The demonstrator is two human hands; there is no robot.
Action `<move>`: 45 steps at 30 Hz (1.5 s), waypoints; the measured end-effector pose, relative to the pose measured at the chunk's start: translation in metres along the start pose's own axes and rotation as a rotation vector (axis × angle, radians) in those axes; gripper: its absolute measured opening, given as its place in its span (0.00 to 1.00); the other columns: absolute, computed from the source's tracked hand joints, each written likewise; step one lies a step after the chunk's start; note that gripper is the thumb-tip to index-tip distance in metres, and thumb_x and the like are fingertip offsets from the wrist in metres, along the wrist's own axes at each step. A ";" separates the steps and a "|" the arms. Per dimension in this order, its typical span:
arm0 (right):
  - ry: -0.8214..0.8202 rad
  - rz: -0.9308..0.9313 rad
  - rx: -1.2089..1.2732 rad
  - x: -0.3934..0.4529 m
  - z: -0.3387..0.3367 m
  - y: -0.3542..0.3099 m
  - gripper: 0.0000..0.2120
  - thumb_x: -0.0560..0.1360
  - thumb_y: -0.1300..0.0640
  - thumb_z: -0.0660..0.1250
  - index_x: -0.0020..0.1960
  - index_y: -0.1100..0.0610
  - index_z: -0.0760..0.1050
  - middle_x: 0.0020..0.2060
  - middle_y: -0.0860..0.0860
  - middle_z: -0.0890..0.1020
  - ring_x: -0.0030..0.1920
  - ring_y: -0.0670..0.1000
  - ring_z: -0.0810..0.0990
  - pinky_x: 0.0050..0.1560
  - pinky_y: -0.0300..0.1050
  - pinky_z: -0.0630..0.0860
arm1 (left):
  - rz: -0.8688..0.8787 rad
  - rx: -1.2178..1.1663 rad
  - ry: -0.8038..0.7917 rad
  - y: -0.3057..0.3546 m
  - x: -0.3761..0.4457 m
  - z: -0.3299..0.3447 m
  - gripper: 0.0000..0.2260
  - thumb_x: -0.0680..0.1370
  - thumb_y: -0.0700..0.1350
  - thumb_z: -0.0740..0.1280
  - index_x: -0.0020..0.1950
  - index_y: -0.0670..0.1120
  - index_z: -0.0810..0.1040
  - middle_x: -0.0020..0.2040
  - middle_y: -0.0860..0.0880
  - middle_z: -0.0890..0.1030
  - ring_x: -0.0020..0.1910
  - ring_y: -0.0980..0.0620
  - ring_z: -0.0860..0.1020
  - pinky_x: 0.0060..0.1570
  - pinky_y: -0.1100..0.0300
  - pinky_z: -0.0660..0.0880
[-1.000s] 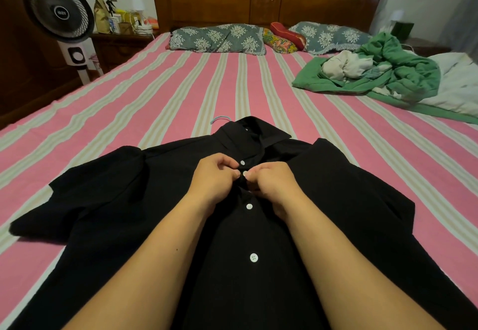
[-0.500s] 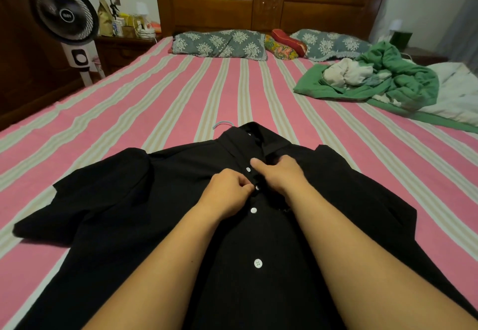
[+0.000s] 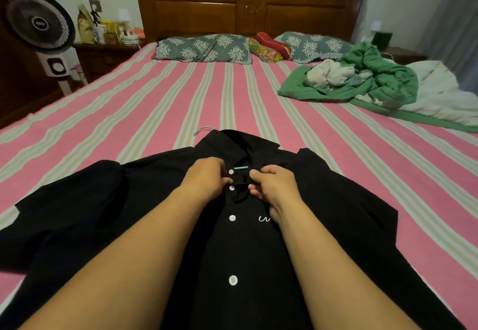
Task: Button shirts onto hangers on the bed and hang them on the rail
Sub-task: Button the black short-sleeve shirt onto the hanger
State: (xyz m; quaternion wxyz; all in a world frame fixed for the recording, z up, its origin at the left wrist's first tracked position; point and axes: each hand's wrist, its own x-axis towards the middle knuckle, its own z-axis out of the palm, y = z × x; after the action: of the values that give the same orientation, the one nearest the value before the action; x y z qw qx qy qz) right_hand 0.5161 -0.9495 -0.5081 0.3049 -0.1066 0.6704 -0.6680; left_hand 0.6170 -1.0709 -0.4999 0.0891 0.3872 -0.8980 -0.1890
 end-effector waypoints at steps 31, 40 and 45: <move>-0.288 0.107 -0.148 -0.037 0.008 -0.029 0.02 0.75 0.62 0.73 0.46 0.57 0.81 0.35 0.50 0.81 0.36 0.46 0.79 0.46 0.44 0.79 | -0.360 -1.134 0.141 0.015 -0.072 -0.030 0.03 0.77 0.36 0.73 0.43 0.37 0.83 0.36 0.44 0.82 0.36 0.50 0.81 0.45 0.56 0.83; -0.249 0.038 -0.125 -0.062 0.024 -0.018 0.01 0.75 0.66 0.73 0.45 0.62 0.81 0.42 0.59 0.87 0.43 0.53 0.87 0.47 0.49 0.85 | -0.341 -1.161 0.076 0.003 -0.089 -0.017 0.08 0.80 0.36 0.69 0.41 0.39 0.84 0.38 0.41 0.84 0.38 0.47 0.82 0.48 0.52 0.82; -0.180 -0.082 -0.128 -0.071 0.024 0.006 0.02 0.74 0.64 0.74 0.42 0.62 0.83 0.38 0.56 0.87 0.43 0.54 0.87 0.49 0.51 0.85 | -0.327 -1.056 0.064 -0.004 -0.092 -0.019 0.05 0.77 0.35 0.69 0.42 0.37 0.84 0.40 0.38 0.85 0.38 0.47 0.81 0.45 0.54 0.81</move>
State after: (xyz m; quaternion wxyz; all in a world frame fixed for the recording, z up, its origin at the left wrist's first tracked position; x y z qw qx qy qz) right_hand 0.5876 -0.9300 -0.4926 0.3289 -0.2125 0.6767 -0.6235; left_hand 0.6879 -1.0116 -0.4853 0.2681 0.4297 -0.6062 -0.6132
